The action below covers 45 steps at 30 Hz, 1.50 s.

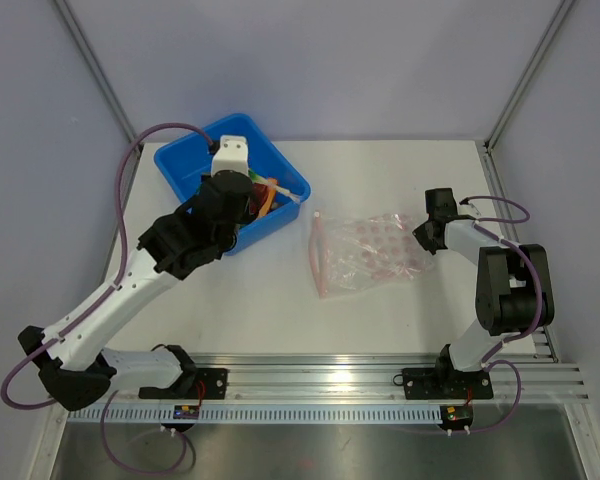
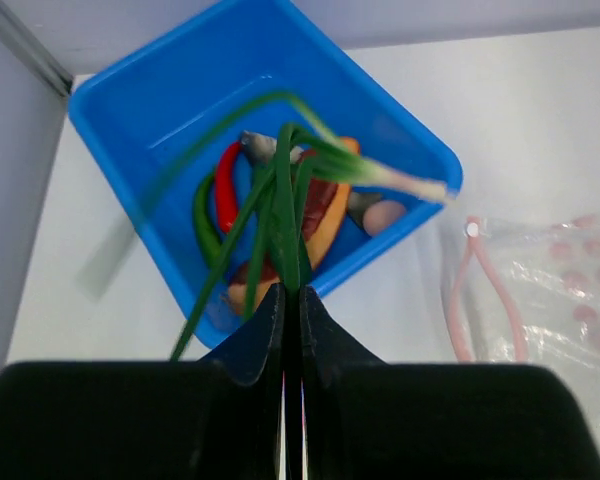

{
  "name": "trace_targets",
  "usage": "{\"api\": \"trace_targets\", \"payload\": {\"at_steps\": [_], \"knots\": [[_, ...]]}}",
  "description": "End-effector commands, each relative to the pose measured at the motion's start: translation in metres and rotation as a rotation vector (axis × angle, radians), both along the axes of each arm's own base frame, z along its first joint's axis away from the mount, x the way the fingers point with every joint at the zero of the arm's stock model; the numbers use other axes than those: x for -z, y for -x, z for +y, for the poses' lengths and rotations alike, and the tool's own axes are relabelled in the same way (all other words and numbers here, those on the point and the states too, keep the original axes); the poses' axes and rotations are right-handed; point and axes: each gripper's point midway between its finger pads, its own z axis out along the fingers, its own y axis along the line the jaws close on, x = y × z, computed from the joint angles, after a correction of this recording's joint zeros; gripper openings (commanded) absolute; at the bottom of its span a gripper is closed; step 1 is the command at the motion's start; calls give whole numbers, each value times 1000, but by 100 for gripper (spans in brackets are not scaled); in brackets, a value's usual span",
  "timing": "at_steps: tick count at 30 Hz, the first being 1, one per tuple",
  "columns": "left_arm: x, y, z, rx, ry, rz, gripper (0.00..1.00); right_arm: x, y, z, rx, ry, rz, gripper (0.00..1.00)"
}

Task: Open the zip-top bag and remove the fake food
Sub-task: Place the fake vegetable in the bin.

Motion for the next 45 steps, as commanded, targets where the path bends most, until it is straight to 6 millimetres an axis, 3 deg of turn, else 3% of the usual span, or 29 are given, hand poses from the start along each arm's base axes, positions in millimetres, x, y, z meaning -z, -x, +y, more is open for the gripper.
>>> {"api": "trace_targets", "payload": {"at_steps": [1,6,10,16,28,36,37,38,41,45], "knots": [[-24,-10,23,-61,-56,-32,0,-1,-1,-4,4,5,-2,0],[-30,-36,56,-169,-14,-66,0,0,-2,-2,-1,-6,-9,0],[-11,-58,81,-262,-5,-90,0,0,-2,3,-17,-29,-8,0],[15,-95,95,-325,30,-102,0,-8,-5,8,-48,-44,-45,0],[102,-143,84,-329,209,-7,0,-11,-7,12,-63,-58,-52,0],[132,-157,79,-312,327,38,0,-10,-8,14,-74,-67,-54,0],[135,-158,80,-312,337,45,4,-10,-8,14,-76,-67,-52,0],[142,-160,79,-304,347,61,18,-11,-9,14,-81,-66,-56,0],[150,-163,81,-303,383,75,23,-12,-10,14,-83,-66,-60,0],[151,-164,75,-249,442,86,44,-12,-11,15,-91,-67,-59,0]]}}
